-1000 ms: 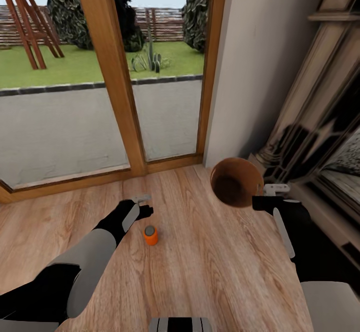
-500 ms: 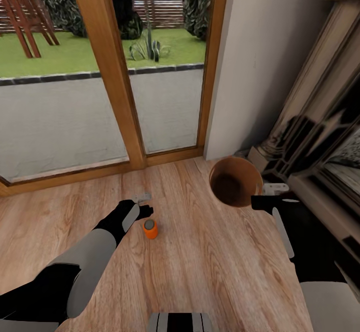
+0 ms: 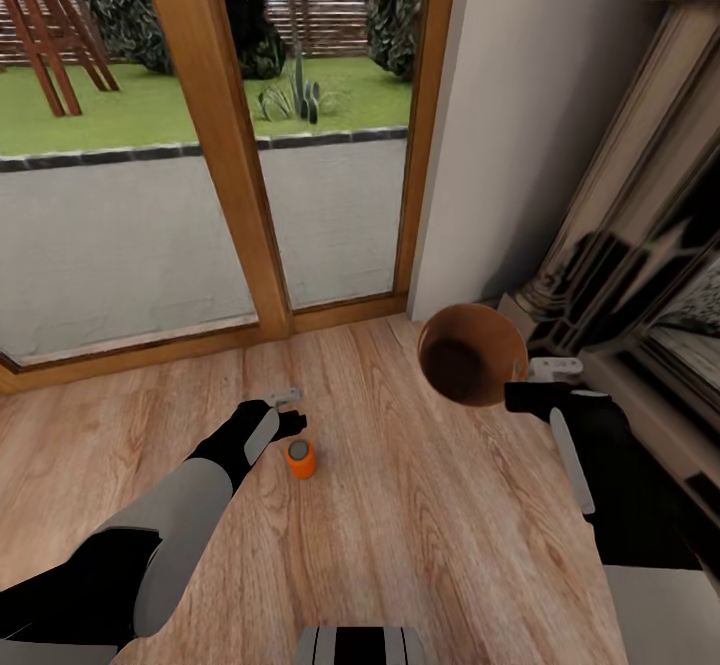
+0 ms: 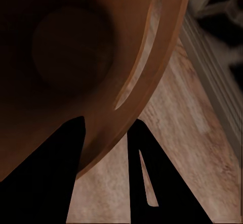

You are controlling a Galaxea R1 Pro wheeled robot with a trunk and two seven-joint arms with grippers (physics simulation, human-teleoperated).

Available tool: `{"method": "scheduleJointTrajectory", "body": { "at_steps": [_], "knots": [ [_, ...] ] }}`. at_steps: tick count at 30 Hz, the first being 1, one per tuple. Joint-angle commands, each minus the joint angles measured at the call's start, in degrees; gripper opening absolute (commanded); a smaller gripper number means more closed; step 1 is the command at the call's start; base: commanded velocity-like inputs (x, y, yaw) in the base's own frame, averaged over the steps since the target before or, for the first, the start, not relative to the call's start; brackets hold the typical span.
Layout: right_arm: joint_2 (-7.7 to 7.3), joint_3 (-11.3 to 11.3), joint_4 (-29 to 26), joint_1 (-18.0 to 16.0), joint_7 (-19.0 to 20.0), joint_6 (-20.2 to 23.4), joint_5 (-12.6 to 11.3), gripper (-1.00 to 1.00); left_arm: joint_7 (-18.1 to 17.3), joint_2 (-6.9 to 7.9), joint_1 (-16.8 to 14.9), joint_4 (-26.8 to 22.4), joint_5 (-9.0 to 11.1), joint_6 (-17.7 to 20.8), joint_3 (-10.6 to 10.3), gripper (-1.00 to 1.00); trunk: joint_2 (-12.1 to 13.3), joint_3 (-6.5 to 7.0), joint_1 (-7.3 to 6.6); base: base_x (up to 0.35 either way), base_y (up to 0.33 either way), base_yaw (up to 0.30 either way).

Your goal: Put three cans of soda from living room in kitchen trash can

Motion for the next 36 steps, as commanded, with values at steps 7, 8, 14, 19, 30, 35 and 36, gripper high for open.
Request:
{"method": "scheduleJointTrajectory", "body": {
  "at_steps": [7, 8, 14, 19, 30, 35, 36],
  "knots": [
    [0.18, 0.0, -2.8, -0.1, 0.1, 2.1, -0.2, -1.00, 0.0, 0.00, 0.0, 0.0, 0.0, 0.0, 0.0, 1.00, 0.0, -0.21, 0.02, 0.000, 0.000, 0.000],
    [0.19, 0.0, -3.1, -0.1, 0.1, 2.2, -0.2, -1.00, 0.0, 0.00, 0.0, 0.0, 0.0, 0.0, 0.0, 1.00, 0.0, -0.43, 0.05, 0.000, 0.000, 0.000],
    [0.12, 0.1, -4.3, -0.1, 0.1, 2.4, -0.2, -1.00, 0.1, 0.00, 0.0, 0.0, 0.0, 0.0, -0.1, 1.00, -0.1, -1.76, 0.20, 0.000, 0.000, 0.000],
    [0.25, 0.2, -4.7, -0.1, 0.1, 2.4, -0.2, -1.00, 0.1, 0.00, 0.0, 0.0, 0.0, 0.0, -0.1, 1.00, -0.2, -2.87, 0.33, 0.000, 0.000, 0.000],
    [0.24, 0.3, -4.8, -0.1, 0.1, 2.4, -0.2, -1.00, 0.2, 0.00, 0.0, 0.0, 0.0, -0.1, -0.1, 1.00, -0.2, -3.76, 0.43, 0.001, 0.000, 0.000],
    [0.33, 0.3, -4.8, -0.1, 0.1, 2.4, -0.2, -1.00, 0.3, 0.00, 0.0, 0.0, -0.1, 0.0, -0.1, 1.00, -0.2, -3.76, 0.43, 0.151, -0.070, 0.000],
    [0.33, 0.3, -4.9, -0.1, 0.1, 2.4, -0.2, -1.00, 0.3, 0.00, 0.0, 0.0, -0.1, 0.0, -0.1, 1.00, -0.2, -3.76, 0.43, 0.230, -0.147, 0.000]
  ]
}}
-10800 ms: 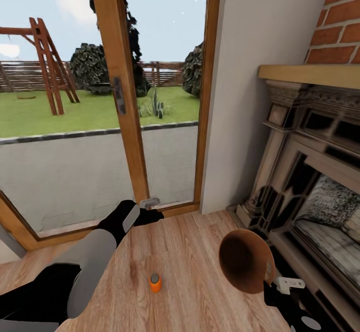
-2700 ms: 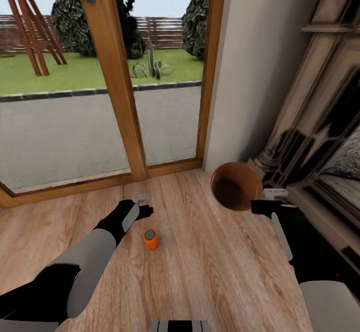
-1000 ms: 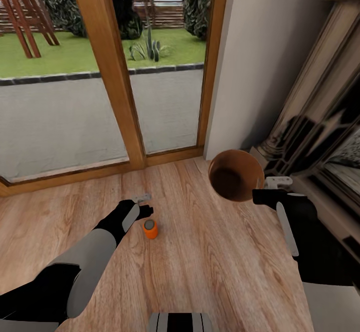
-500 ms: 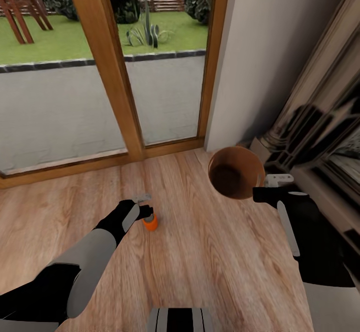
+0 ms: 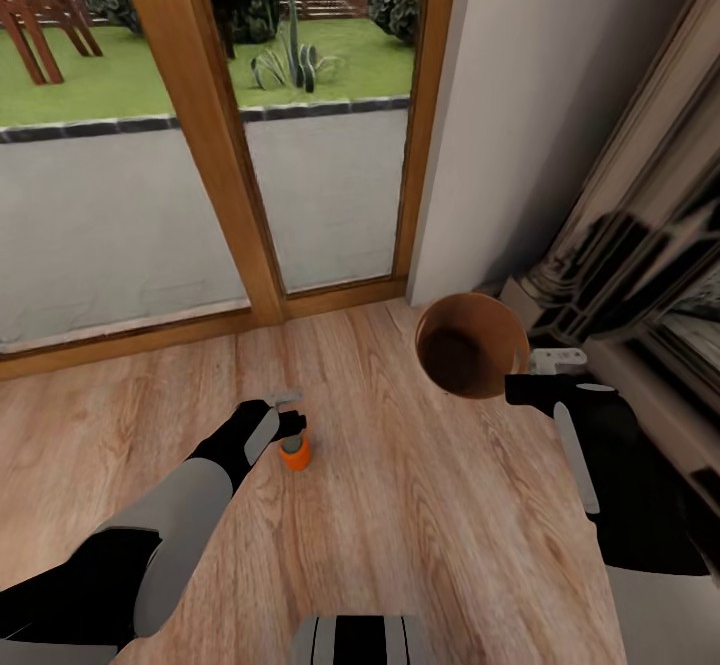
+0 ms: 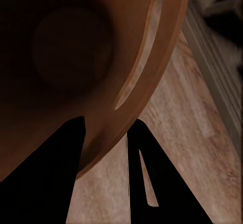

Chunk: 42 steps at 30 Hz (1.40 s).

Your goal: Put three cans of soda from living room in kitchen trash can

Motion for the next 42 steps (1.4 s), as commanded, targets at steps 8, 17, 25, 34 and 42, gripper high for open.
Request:
{"method": "scheduleJointTrajectory", "body": {
  "at_steps": [8, 17, 25, 34, 42],
  "knots": [
    [0.05, 0.0, 0.0, 0.0, 0.0, 0.0, -0.1, -1.00, 0.0, 0.00, 0.0, -0.1, 0.0, -0.1, 0.0, 1.00, 0.0, 0.01, -0.01, 0.104, -0.073, 0.000],
    [0.05, 0.8, 0.0, 0.1, 0.1, -0.1, -0.1, -1.00, 0.0, 0.00, 0.0, -0.1, 0.1, -0.1, 0.0, 1.00, 0.0, 0.01, -0.01, 0.007, -0.005, 0.000],
    [0.12, 0.9, 0.0, 0.1, 0.0, -0.1, -0.1, -1.00, 0.0, 0.00, 0.0, -0.1, 0.1, -0.1, 0.0, 1.00, 0.0, -0.39, -0.01, 0.000, 0.000, 0.035],
    [0.14, 1.0, 0.0, 0.1, 0.0, -0.1, -0.1, -1.00, -0.1, 0.00, 0.0, -0.1, 0.1, -0.1, 0.0, 1.00, 0.0, -1.13, -0.01, 0.007, 0.005, 0.070],
    [0.07, 1.0, 0.0, 0.4, 0.0, -0.2, -0.1, -1.00, 0.0, 0.00, 0.0, -2.2, 0.1, 0.0, 0.0, 1.00, 0.0, -1.47, -0.01, 0.043, 0.022, 0.029]
  ]
}}
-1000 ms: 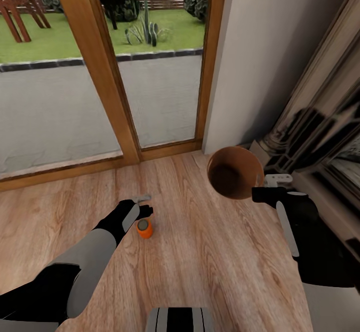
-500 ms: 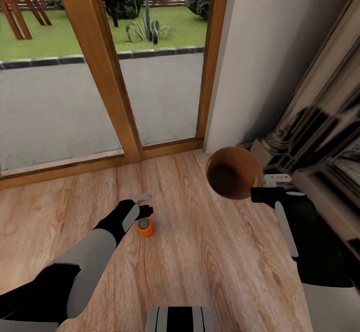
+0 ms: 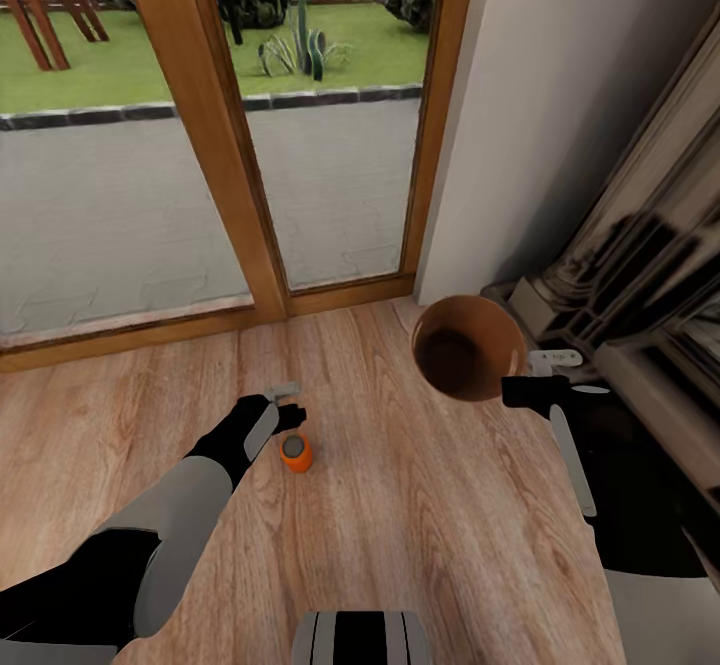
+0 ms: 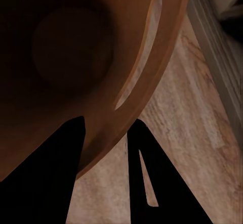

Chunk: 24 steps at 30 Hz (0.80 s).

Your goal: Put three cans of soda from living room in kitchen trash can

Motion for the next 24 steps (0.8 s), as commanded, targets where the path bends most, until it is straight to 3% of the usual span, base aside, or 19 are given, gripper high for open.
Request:
{"method": "scheduleJointTrajectory", "body": {
  "at_steps": [1, 4, 24],
  "knots": [
    [0.02, 0.0, 0.0, 0.0, 0.1, 0.0, -0.5, -1.00, 0.0, 0.00, 0.0, -0.4, 0.0, 0.0, 0.0, 1.00, 0.0, 0.00, -0.01, 0.005, 0.002, 0.004],
    [0.06, 0.1, 0.0, 0.0, 0.1, 0.0, -0.5, -1.00, 0.0, 0.00, 0.0, -0.9, 0.0, 0.1, 0.0, 1.00, 0.0, -0.01, -0.01, 0.003, 0.001, 0.002],
    [-0.04, -0.1, -0.5, -0.7, 0.2, 0.0, -0.5, -1.00, 0.0, 0.00, 0.0, -1.0, 0.0, 0.1, 0.0, 1.00, -0.3, -4.45, 0.51, 0.000, 0.000, 0.000]
  ]
}}
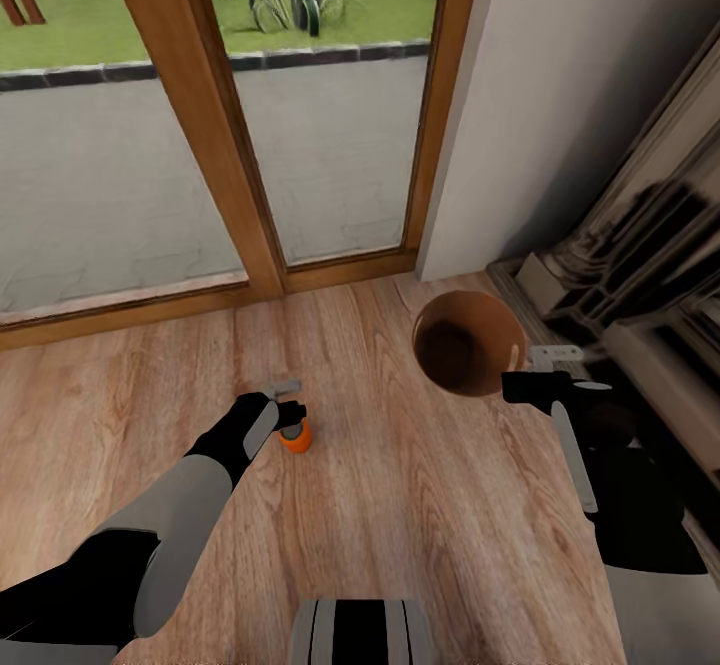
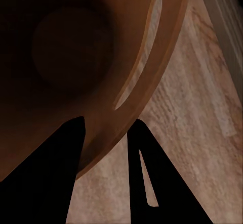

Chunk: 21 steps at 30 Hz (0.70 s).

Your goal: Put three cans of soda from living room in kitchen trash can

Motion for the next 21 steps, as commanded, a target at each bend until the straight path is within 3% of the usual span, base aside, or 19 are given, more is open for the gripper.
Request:
{"method": "scheduleJointTrajectory", "body": {
  "at_steps": [1, 8, 21],
  "knots": [
    [-0.01, 0.0, 0.0, -0.3, 0.1, 0.0, -0.2, -1.00, 0.0, 0.00, 0.0, 0.0, 0.0, 0.0, 0.0, 1.00, 0.0, -0.22, 0.01, 0.000, 0.000, 0.000],
    [-0.58, 1.1, -0.1, -4.8, 0.1, 0.1, -0.1, -1.00, -0.1, 0.00, 0.0, 0.0, 0.0, -0.1, 0.0, 1.00, 0.0, -0.22, 0.01, 0.000, 0.000, 0.000],
    [-0.70, 1.3, -0.1, -8.0, 0.1, 2.3, -0.1, -1.00, -0.1, 0.00, 0.0, 0.0, 0.0, -0.1, 0.0, 1.00, 0.0, -0.22, 0.01, 0.000, 0.000, 0.000]
  ]
}}
